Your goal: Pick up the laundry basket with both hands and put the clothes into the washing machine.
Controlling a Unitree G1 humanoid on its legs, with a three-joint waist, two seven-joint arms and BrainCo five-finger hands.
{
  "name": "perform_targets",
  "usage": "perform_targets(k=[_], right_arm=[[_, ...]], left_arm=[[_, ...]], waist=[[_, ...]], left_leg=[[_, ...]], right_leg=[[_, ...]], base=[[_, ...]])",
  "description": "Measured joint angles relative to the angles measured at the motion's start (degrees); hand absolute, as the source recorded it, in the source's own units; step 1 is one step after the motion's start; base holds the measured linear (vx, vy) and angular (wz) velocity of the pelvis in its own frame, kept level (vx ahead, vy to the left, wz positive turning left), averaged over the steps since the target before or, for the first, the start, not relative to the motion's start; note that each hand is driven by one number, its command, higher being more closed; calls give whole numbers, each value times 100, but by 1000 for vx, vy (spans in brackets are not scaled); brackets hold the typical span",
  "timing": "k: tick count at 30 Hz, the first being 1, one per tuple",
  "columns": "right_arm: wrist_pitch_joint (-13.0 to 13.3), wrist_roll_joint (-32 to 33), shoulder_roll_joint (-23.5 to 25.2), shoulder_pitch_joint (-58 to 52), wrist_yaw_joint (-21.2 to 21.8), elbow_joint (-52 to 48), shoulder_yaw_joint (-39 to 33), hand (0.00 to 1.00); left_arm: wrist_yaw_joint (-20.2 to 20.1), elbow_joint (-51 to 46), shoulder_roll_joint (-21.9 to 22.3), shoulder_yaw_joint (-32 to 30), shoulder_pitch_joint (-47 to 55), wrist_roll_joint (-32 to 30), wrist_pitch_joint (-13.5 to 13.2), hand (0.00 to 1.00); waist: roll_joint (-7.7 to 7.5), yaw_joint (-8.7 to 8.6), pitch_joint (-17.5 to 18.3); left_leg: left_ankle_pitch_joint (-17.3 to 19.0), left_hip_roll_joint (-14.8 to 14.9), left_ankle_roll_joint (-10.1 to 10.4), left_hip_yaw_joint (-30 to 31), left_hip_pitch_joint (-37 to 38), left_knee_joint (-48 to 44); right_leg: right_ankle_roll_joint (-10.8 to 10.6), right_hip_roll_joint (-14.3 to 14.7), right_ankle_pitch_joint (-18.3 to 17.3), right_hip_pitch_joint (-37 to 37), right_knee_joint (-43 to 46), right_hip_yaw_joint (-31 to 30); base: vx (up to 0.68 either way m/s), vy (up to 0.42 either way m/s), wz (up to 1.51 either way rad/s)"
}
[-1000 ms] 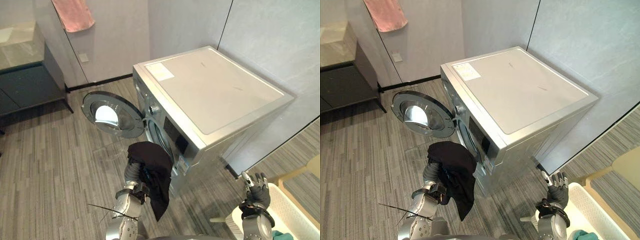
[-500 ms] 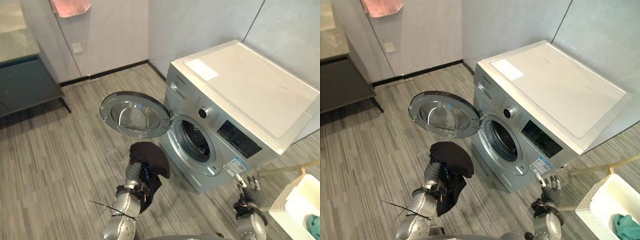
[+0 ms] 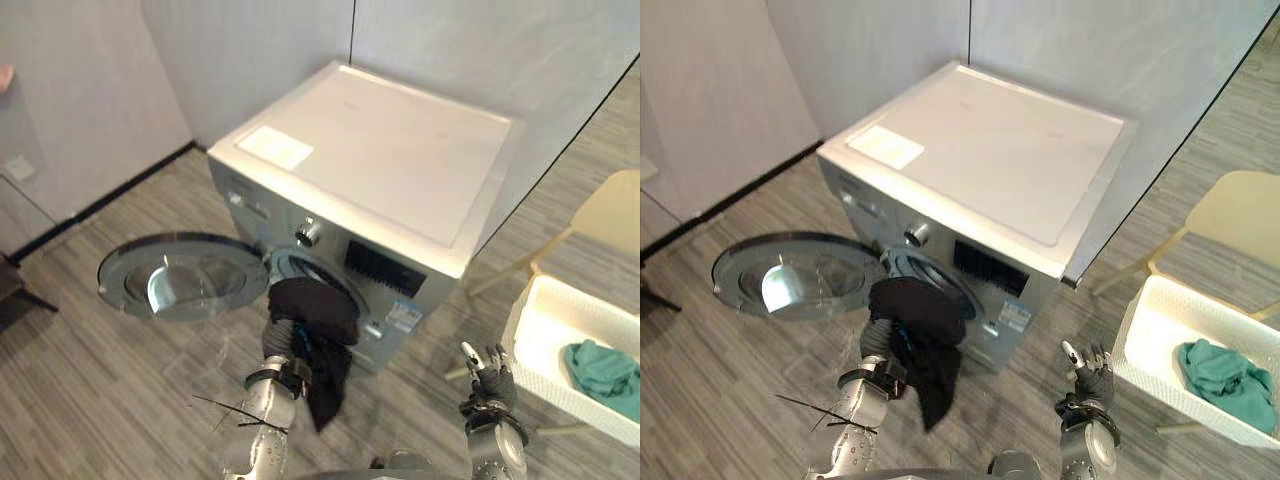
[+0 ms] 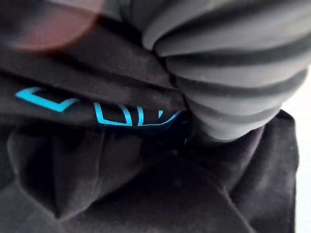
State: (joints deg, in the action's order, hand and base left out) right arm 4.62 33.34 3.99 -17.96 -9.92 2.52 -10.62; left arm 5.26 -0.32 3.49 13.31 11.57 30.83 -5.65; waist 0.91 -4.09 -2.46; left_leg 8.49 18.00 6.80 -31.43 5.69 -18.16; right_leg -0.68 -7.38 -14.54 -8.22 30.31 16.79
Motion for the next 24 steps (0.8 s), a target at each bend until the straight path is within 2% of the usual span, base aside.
perform_targets(k=[1, 2, 3, 4, 5, 6, 8, 9, 10, 11, 12, 13, 14, 15, 16, 17, 18, 19, 21, 24], right_arm=[[66, 5, 2, 48, 11, -131, 135, 0], [92, 1, -1, -36, 20, -224, 232, 0], [115, -1, 2, -35, 22, -263, 207, 0], [120, -3, 32, -70, 4, -329, 206, 0], [124, -7, 52, -99, 8, -354, 233, 0], [138, -5, 60, -100, 5, -360, 225, 0], [133, -4, 63, -124, 5, -357, 290, 0], [142, 9, 66, -150, -17, -353, 257, 0], [167, 7, 52, -244, -17, -353, 193, 0], [172, 9, 52, -285, -16, -348, 193, 0], [175, 8, 44, -400, -16, -348, 192, 0], [147, 6, -2, -511, -7, -281, 202, 0], [109, 4, 49, -520, -1, -190, 222, 0], [54, 3, 64, -527, 6, -69, 237, 0], [4, 2, 69, -544, 6, -46, 194, 0], [-22, 2, 72, -550, 6, -42, 162, 0], [-60, -4, 80, -569, 7, -29, 102, 0], [-61, -6, 82, -601, 9, 12, 68, 0], [-66, -23, 82, -602, 68, 77, 55, 0], [-65, -77, 81, -367, 245, 171, 95, 0]], left_arm=[[-18, -31, 10, -49, -60, 0, -24, 100], [-9, -37, 7, -98, -120, 2, -47, 100], [-33, -60, -21, -87, -120, -1, -44, 100], [-44, -112, 3, -94, -66, -1, -43, 100], [-46, -162, -52, -111, 28, -1, -45, 100], [-66, -204, -63, -112, 108, -2, -42, 100], [-115, -250, -81, -136, 316, -4, -39, 100], [-124, -267, -79, -153, 371, -5, -38, 100], [-125, -314, -99, -198, 465, -14, -33, 100], [-128, -348, -104, -234, 525, -26, -26, 100], [-128, -375, -117, -250, 617, -68, -17, 100], [-135, -429, -100, -202, 691, -141, 4, 100], [-130, -428, -157, -228, 708, -187, 6, 100], [-126, -428, -234, -233, 646, -238, 7, 100], [-127, -427, -250, -218, 572, -242, 11, 100], [-127, -427, -250, -216, 565, -242, 12, 100], [-129, -427, -256, -209, 595, -243, 12, 100], [-133, -426, -264, -205, 629, -244, 11, 100], [-147, -412, -290, -204, 654, -257, 11, 100], [-168, -410, -295, -175, 653, -287, 9, 100]], waist=[[17, 71, -11], [58, 80, -26], [167, 97, -73], [218, 184, -71], [164, 238, -122], [194, 239, -144], [185, 279, -150], [181, 307, -149], [166, 328, -159], [156, 327, -166], [176, 325, -153], [197, 339, -98], [48, 295, -53], [-140, 178, -58], [-252, 150, -63], [-277, 152, -53], [-228, 154, -83], [-232, 148, -86], [-268, 196, -80], [-145, 205, -170]], left_leg=[[20, 216, 20, 14, -90, -632], [10, 520, -8, 236, -450, -1616], [-115, 726, -149, 445, -623, -2094], [-719, 890, -207, 830, -971, -2885], [-963, 888, -90, 1202, -1344, -3576], [-867, 832, -131, 1381, -1615, -4057], [-304, 495, -402, 1555, -2104, -4380], [-166, 431, -477, 1549, -2215, -4256], [66, 321, -631, 1572, -2382, -3692], [112, 270, -703, 1583, -2399, -3237], [30, 114, -734, 1689, -2323, -1992], [-138, -98, -527, 2037, -2093, -1084], [-115, -244, -474, 2102, -1971, -960], [-112, -437, -472, 2075, -1954, -832], [-111, -511, -470, 2034, -1965, -745], [-109, -517, -467, 2014, -1959, -722], [-109, -528, -467, 1992, -1858, -629], [-109, -542, -467, 1956, -1730, -541], [-105, -600, -457, 1794, -1508, -323], [-42, -546, -313, 1522, -1571, -168]], right_leg=[[-96, 92, -276, -115, -24, -90], [-10, 223, -202, 249, -695, -79], [36, 331, -157, 406, -769, -53], [47, 390, -180, 628, -917, -100], [46, 348, -178, 863, -1116, -186], [41, 309, -174, 1029, -1272, -274], [-74, 155, -99, 1316, -1547, -471], [-112, 109, -78, 1346, -1586, -532], [-176, 19, -41, 1410, -1655, -634], [-204, -34, -26, 1424, -1654, -688], [-325, -100, 35, 1455, -1646, -798], [-555, -144, 21, 1500, -1662, -965], [-610, -262, 7, 1496, -1711, -1041], [-609, -409, 163, 1483, -1869, -1067], [-661, -467, 381, 1497, -1992, -1071], [-689, -469, 485, 1496, -2014, -1067], [-779, -470, 687, 1509, -1999, -1063], [-808, -483, 744, 1506, -1963, -1080], [-809, -542, 745, 1481, -1879, -1244], [-825, -529, 732, 1120, -1815, -1460]], base=[[108, -190, -24], [91, -212, -19], [158, -174, -11], [200, -72, -24], [269, -15, -29], [206, 27, -31], [247, 137, -44], [284, 210, -61], [192, 168, -54], [257, 250, -76], [272, 325, -86], [272, 314, -79], [279, 267, -37], [238, 197, 6], [215, 196, 15], [138, 185, 6], [90, 150, -5], [69, 143, -19], [11, 73, -29], [-85, 34, -42]])
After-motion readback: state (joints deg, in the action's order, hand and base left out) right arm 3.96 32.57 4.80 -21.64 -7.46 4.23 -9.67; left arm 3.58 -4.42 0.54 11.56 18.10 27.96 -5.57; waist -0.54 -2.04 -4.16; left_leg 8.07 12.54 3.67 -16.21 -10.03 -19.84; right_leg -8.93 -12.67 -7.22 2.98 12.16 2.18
